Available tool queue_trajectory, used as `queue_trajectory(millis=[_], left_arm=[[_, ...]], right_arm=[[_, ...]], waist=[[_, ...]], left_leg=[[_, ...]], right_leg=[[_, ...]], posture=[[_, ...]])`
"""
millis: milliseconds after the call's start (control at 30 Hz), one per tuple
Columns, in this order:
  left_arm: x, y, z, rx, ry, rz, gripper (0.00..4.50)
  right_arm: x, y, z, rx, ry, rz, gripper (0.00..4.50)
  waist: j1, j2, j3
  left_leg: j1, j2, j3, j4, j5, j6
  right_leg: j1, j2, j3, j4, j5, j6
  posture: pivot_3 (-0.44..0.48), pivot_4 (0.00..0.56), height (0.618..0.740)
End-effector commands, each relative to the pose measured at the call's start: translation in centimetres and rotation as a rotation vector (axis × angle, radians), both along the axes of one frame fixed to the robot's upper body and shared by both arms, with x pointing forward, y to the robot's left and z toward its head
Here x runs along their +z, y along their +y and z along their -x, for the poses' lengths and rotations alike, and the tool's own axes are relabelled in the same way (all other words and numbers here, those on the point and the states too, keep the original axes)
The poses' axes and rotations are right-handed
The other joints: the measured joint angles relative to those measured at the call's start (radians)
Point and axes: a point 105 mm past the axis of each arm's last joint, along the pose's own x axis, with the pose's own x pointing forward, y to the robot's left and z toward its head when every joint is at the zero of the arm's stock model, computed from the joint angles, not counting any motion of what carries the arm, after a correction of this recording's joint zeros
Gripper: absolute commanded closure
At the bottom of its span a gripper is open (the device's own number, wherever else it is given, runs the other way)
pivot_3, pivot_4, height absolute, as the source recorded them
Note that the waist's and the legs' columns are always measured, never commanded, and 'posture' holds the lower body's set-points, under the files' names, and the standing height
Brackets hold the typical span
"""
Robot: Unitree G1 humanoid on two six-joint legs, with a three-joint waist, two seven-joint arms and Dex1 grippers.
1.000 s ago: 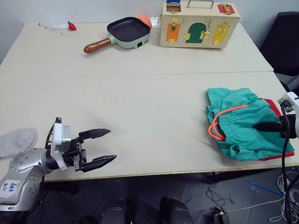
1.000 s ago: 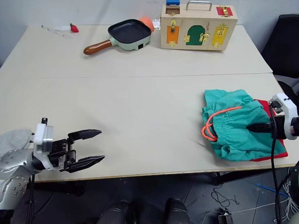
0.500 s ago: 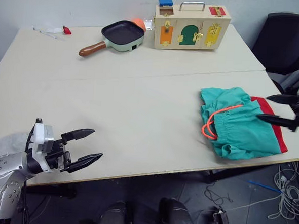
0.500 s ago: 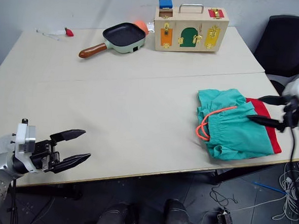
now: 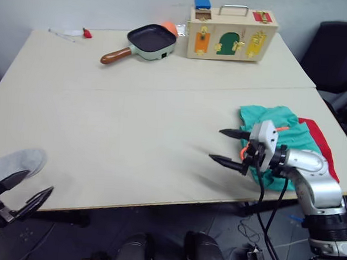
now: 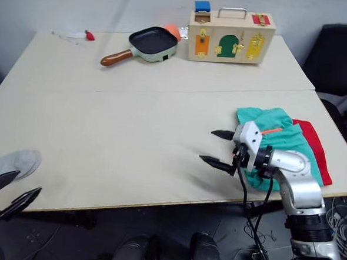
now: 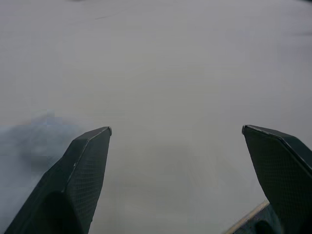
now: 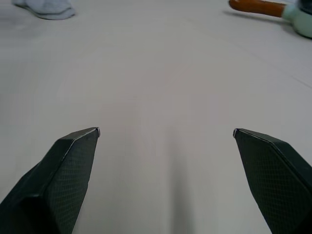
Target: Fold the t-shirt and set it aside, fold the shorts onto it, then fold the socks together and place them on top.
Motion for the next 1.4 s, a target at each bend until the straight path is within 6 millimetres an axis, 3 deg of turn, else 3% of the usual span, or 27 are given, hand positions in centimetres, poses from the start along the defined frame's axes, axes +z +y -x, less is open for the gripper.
queue_trajectory(millis=[33, 67, 100, 300, 467, 667, 767, 867, 933, 1200, 1333, 1400], left_arm=[[0.2, 3.5, 2.5, 0.221, 0.002, -0.020, 0.00], [0.1, 4.1, 2.9, 0.266, 0.010, -0.007, 0.00], [0.1, 4.6, 3.3, 0.302, 0.011, 0.004, 0.00], [-0.9, 7.1, 6.4, 0.491, 0.083, 0.054, 0.00], [-0.9, 7.4, 6.6, 0.529, 0.133, 0.055, 0.00], [0.4, 5.3, 2.5, 0.399, 0.268, 0.070, 0.00], [2.0, 3.6, -1.0, 0.287, 0.289, -0.021, 0.00], [1.4, 1.7, -3.1, 0.155, 0.423, -0.116, 0.00], [1.0, 2.2, -4.3, 0.138, 0.471, -0.282, 0.00], [-0.5, 4.8, -7.7, 0.131, 0.533, -0.424, 0.00], [-1.6, 5.6, -8.4, 0.094, 0.592, -0.444, 0.85], [-1.4, 5.5, -9.4, 0.079, 0.558, -0.419, 1.53]], right_arm=[[1.5, 1.1, 0.3, 0.027, -0.064, -0.043, 0.01], [1.6, 1.2, 0.4, 0.036, -0.066, -0.046, 0.01], [1.6, 1.3, 0.5, 0.046, -0.073, -0.046, 0.01], [3.2, 0.4, 3.1, 0.151, -0.193, -0.142, 0.01], [2.2, -0.5, 6.1, 0.232, -0.155, -0.127, 0.01], [3.3, 0.6, 6.7, 0.216, -0.228, -0.202, 0.01], [3.7, 1.5, 7.4, 0.255, -0.252, -0.211, 0.01], [3.7, 2.0, 7.5, 0.276, -0.254, -0.214, 0.01], [3.4, 2.4, 7.5, 0.288, -0.238, -0.216, 0.01], [3.4, 2.7, 6.9, 0.247, -0.221, -0.227, 0.01], [3.3, 2.4, 6.7, 0.225, -0.218, -0.218, 0.00], [3.2, 2.2, 6.6, 0.212, -0.221, -0.214, 0.00]], waist=[[0.008, -0.001, 0.000], [0.024, 0.000, 0.001], [0.032, -0.001, 0.001], [0.057, -0.003, 0.000], [0.058, -0.004, -0.001], [0.053, -0.006, -0.001], [0.056, -0.005, -0.001], [0.057, -0.006, -0.001], [0.053, -0.006, -0.001], [0.041, -0.006, -0.001], [0.050, -0.006, -0.001], [0.052, -0.005, -0.001]], left_leg=[[0.000, -0.005, -0.008, 0.001, 0.003, 0.000], [0.000, -0.004, -0.004, 0.004, 0.003, -0.007], [0.000, -0.004, -0.003, 0.005, 0.003, -0.008], [0.000, -0.004, -0.004, 0.004, -0.002, -0.010], [0.000, -0.003, -0.003, 0.003, -0.006, -0.010], [0.001, 0.000, -0.001, 0.003, -0.007, -0.010], [0.002, 0.000, -0.001, 0.002, -0.006, -0.011], [0.002, 0.000, -0.001, 0.001, -0.003, -0.016], [0.001, -0.001, 0.002, -0.001, -0.002, -0.020], [0.000, 0.000, 0.015, -0.009, 0.002, -0.015], [0.001, 0.000, 0.016, -0.009, 0.002, -0.020], [0.003, 0.000, 0.016, -0.009, 0.003, -0.021]], right_leg=[[0.001, -0.004, -0.002, 0.003, -0.003, 0.005], [-0.007, -0.003, 0.018, 0.004, -0.005, 0.008], [-0.002, -0.003, 0.032, 0.002, -0.008, 0.007], [-0.001, -0.002, 0.038, -0.003, -0.008, 0.007], [-0.001, -0.002, 0.038, -0.006, -0.008, 0.007], [-0.001, 0.000, 0.039, -0.006, -0.007, 0.006], [-0.002, 0.001, 0.041, -0.006, -0.007, 0.005], [-0.004, 0.001, 0.041, -0.005, -0.007, 0.004], [-0.006, 0.001, 0.043, -0.004, -0.007, 0.004], [-0.016, 0.007, 0.041, 0.004, -0.007, 0.004], [-0.016, 0.010, 0.043, 0.002, -0.007, 0.004], [-0.016, 0.003, 0.044, 0.002, -0.007, 0.004]], posture=[[0.000, 0.150, 0.740], [0.000, 0.150, 0.740], [0.000, 0.150, 0.740], [0.000, 0.150, 0.740], [0.000, 0.150, 0.740], [0.000, 0.150, 0.740], [0.000, 0.150, 0.740], [0.000, 0.150, 0.740], [0.000, 0.150, 0.740], [0.000, 0.150, 0.740], [0.000, 0.150, 0.740], [0.000, 0.150, 0.740]])
